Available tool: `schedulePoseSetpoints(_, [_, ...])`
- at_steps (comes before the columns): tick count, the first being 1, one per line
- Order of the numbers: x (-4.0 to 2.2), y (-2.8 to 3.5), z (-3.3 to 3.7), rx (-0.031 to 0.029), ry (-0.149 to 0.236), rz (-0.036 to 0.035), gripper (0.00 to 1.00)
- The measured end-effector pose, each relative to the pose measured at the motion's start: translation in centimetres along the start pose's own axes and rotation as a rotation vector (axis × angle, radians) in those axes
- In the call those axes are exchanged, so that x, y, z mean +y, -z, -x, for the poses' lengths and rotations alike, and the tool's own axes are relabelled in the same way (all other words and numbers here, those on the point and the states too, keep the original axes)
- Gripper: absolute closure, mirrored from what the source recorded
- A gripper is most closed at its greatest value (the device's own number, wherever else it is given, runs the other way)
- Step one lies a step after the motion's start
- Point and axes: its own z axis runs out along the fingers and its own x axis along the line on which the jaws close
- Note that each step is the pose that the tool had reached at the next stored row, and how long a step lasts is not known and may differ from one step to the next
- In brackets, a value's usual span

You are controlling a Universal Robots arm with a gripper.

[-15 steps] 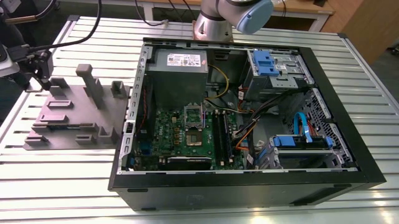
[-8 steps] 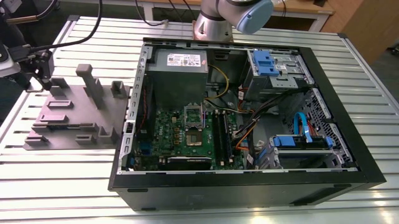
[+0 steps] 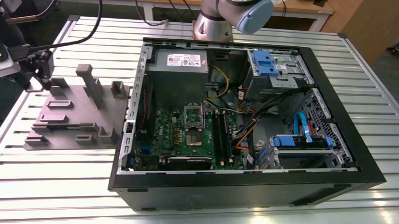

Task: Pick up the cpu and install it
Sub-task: 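Pick up the cpu and move it towards the insertion slot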

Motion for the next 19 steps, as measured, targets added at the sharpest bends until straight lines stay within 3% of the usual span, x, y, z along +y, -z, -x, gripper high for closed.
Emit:
schedulePoseSetpoints(8, [0.05,0.97,-0.01,-0.0002,0.0,0.0001,0.53])
schedulePoseSetpoints(19, [0.14,2.79,-0.01,-0.0003,0.0,0.0002,0.53])
